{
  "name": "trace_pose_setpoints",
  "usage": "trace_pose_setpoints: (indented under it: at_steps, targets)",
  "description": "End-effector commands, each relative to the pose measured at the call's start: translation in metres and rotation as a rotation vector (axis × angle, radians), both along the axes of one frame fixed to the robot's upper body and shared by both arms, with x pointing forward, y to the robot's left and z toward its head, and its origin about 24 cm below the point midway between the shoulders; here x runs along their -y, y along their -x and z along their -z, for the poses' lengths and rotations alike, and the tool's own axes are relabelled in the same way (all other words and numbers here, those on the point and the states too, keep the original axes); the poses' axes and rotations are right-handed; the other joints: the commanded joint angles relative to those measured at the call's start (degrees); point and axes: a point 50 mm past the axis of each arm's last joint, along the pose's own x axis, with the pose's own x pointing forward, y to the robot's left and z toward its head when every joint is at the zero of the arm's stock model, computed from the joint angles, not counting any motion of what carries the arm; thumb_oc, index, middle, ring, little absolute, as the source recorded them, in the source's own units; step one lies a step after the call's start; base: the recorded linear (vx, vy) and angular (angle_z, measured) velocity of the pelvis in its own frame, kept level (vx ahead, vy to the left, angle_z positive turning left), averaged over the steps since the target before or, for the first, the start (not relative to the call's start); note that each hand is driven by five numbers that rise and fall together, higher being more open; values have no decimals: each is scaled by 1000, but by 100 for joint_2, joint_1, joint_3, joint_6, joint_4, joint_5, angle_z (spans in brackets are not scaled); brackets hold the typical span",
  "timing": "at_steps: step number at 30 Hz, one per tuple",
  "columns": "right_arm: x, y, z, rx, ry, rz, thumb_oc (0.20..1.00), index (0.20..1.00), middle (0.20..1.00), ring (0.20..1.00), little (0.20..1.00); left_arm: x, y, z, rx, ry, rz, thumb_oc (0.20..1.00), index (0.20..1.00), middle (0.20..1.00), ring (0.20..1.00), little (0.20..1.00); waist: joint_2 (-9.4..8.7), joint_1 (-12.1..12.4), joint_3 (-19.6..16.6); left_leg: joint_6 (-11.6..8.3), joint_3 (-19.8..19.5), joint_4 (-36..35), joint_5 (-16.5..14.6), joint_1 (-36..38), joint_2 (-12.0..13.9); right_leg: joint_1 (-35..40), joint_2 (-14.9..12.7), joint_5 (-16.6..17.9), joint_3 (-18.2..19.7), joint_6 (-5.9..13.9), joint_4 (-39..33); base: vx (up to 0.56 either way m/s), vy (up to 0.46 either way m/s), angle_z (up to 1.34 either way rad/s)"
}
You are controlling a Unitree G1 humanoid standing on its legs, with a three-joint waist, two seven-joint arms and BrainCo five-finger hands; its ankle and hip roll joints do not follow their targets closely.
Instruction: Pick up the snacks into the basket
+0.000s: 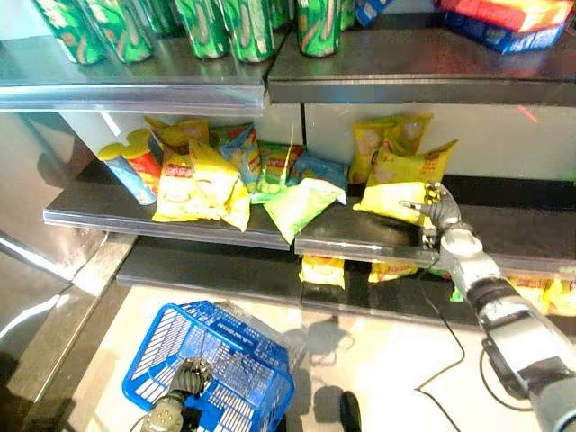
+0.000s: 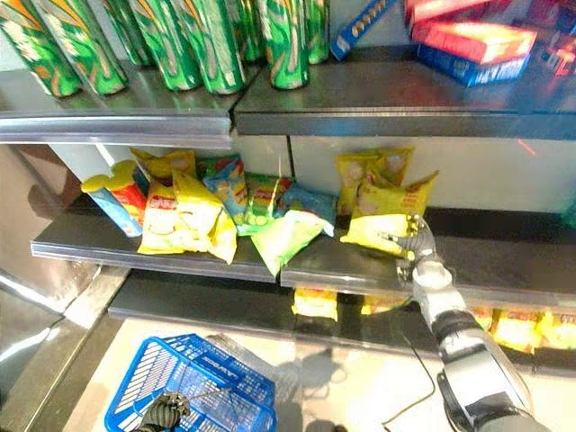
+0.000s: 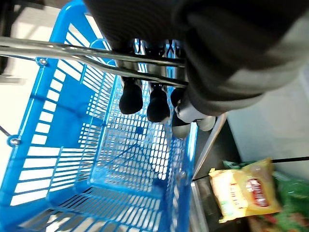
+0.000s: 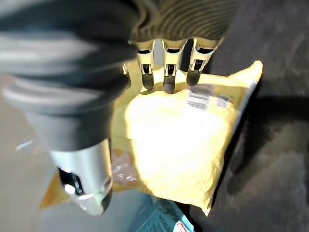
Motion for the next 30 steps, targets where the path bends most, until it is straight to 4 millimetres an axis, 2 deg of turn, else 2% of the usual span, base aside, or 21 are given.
trace_pose_setpoints:
  at_steps: [1,4,5,14,20,24,30]
  targets:
    - [-7,-8,-33,115,-9,6,1000,1000,1000,1000,1000,-4,-16,-21,122,-13,26,200,200,200,200,200,-233,138,-59,-46,-159,513,-466,-305,-70,-458,-492,-989,235,658,1223,-41,-28,-4]
    - [-5,-8,-43,124,39,8,1000,1000,1000,1000,1000,3,-18,-25,142,-5,59,200,200,200,200,200,-139,154,37,-65,-198,512,-407,-411,-74,-571,-495,-1033,198,642,1305,-34,-56,1]
    - [-3,-8,-52,152,41,22,1000,1000,1000,1000,1000,5,-19,-26,152,-5,71,200,200,200,200,200,-65,172,121,-86,-218,495,-366,-491,-90,-667,-488,-1068,174,632,1377,-34,-40,9]
    - [20,-1,-76,214,88,108,1000,1000,1000,1000,1000,13,-20,-34,192,18,109,200,200,200,200,200,177,235,438,-167,-329,566,-261,-788,-117,-1087,-528,-1338,51,574,1960,-23,-57,8]
    - [33,5,-72,210,122,151,1000,1000,1000,1000,1000,17,-21,-35,204,17,118,200,200,200,200,200,259,228,526,-236,-494,525,-142,-818,-171,-1154,-591,-1477,-87,530,2219,-16,-57,20]
    - [27,4,-65,190,150,130,1000,1000,1000,1000,1000,16,-21,-32,192,-9,123,200,200,200,200,200,274,213,539,-233,-578,451,-102,-772,-162,-1103,-584,-1527,-156,519,2296,-16,-29,25]
    - [20,3,-75,252,137,137,1000,1000,1000,1000,1000,9,-24,-34,205,-33,81,200,200,200,200,200,232,175,617,-215,-555,413,-96,-746,-190,-1134,-628,-1491,-145,544,2332,-32,24,2]
